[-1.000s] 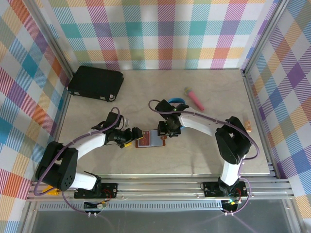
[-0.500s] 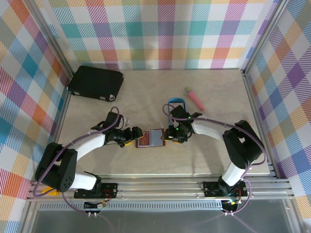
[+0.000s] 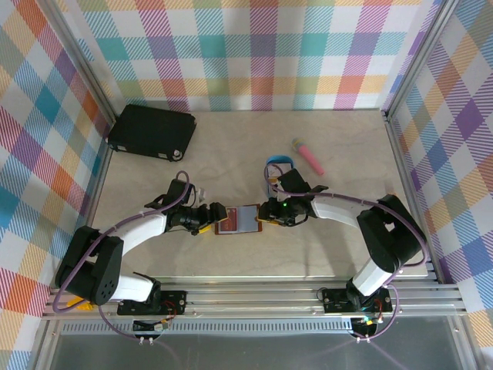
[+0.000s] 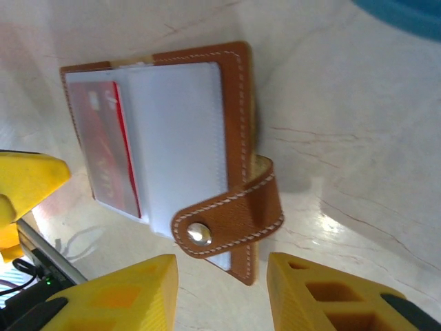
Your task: Put the credit cards into the card holder
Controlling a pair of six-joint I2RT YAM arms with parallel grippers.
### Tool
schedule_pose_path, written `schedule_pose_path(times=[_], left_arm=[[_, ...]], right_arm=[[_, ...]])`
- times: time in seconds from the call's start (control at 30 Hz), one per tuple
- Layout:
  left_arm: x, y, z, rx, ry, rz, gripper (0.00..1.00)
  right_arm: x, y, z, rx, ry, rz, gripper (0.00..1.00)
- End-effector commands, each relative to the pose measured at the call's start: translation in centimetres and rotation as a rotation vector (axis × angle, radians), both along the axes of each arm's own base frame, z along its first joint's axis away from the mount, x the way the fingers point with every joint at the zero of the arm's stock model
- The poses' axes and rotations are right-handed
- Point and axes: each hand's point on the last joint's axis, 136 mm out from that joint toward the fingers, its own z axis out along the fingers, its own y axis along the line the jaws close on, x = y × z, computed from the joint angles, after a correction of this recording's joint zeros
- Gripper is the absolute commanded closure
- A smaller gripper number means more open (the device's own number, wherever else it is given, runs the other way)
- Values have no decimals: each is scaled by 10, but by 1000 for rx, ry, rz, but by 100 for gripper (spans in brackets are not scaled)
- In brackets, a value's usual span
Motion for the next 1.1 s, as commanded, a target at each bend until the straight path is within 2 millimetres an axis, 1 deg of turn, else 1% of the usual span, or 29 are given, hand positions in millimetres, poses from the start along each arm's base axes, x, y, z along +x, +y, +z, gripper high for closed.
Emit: schedule_pose_path(times=[0.0, 0.13, 0.3, 0.53, 0.63, 0.73, 0.8, 0.93, 1.07], left_arm=[[3, -1, 4, -18, -8, -6, 17], [3, -1, 2, -19, -9, -7, 17], [4, -1, 1, -18, -13, -1, 17], [5, -3, -1, -26, -5, -1, 17], [6, -3, -1, -27, -4, -2, 17], [6, -4, -2, -28, -4, -2, 17], [6, -4, -2, -30, -3, -3, 17], [6, -4, -2, -29, 0, -2, 17], [5, -3, -3, -27, 1, -1, 17]], right_arm=[[0, 11, 4, 68, -37, 50, 60], [0, 7, -2, 33, -25, 50, 57], [-4, -1, -7, 4, -13, 30, 57], [-12, 4, -11, 48, 21, 48, 58], [-12, 7, -11, 62, 18, 53, 58], [-11, 7, -10, 40, 0, 53, 60], [-10, 5, -9, -18, -18, 56, 60], [-1, -5, -5, -244, -86, 40, 57], [5, -11, -2, -405, -124, 19, 55]])
